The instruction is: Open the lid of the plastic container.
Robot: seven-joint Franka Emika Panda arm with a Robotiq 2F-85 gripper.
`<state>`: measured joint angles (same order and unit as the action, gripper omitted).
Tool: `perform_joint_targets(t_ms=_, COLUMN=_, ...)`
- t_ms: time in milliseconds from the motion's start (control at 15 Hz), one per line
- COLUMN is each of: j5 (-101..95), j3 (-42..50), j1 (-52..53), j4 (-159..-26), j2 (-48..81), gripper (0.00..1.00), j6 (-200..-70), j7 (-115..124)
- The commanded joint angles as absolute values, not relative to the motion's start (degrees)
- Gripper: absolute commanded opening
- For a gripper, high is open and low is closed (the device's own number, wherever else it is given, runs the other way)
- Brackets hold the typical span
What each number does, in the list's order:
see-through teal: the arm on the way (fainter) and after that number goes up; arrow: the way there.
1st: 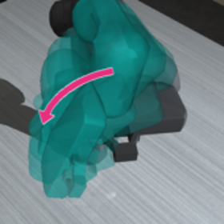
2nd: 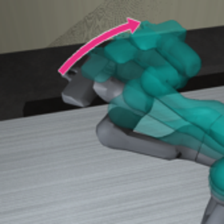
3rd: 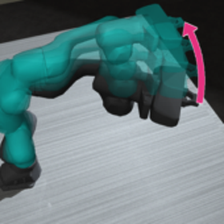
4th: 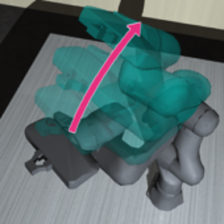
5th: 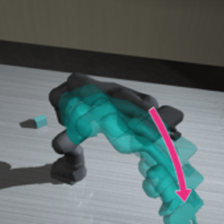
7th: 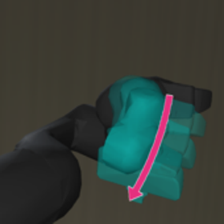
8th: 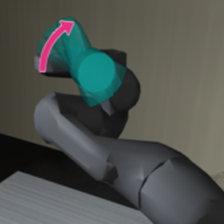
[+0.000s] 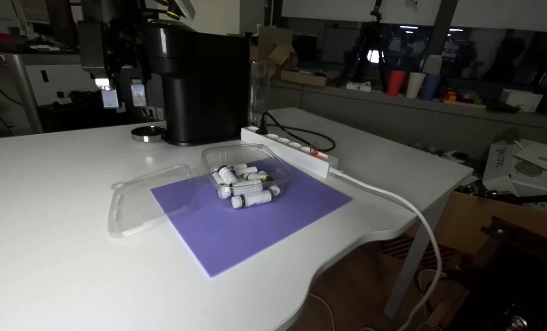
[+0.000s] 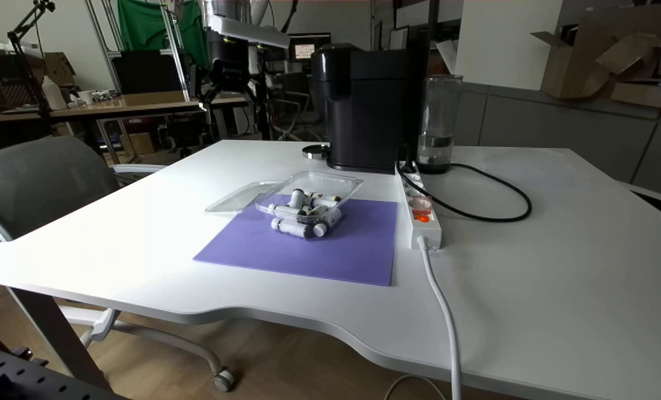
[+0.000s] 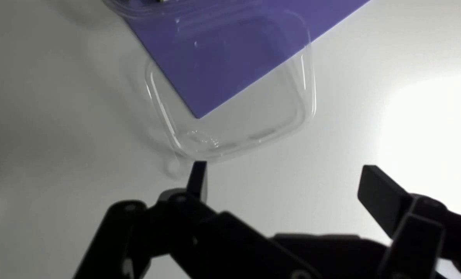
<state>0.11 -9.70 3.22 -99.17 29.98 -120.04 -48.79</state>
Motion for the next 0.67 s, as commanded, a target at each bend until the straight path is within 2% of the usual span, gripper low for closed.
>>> perform_joint_targets(t_ms=0, j5=-4.85, j3=-9.03, j1=5.02, j4=-103.85, j2=26.36, gripper=1.0, j6=-127.86, j7=-46.59)
perform_joint_targets(t_ms=333, j5=-6.8, j3=-8.71, j1=4.98, j4=-106.59, j2=24.61, gripper=1.0, j6=-132.74, j7=-43.53)
perform_joint_targets(t_ms=600, j5=-7.2, j3=-7.69, j1=4.4, j4=-108.34, j2=22.21, gripper=1.0, j6=-128.97, j7=-41.44)
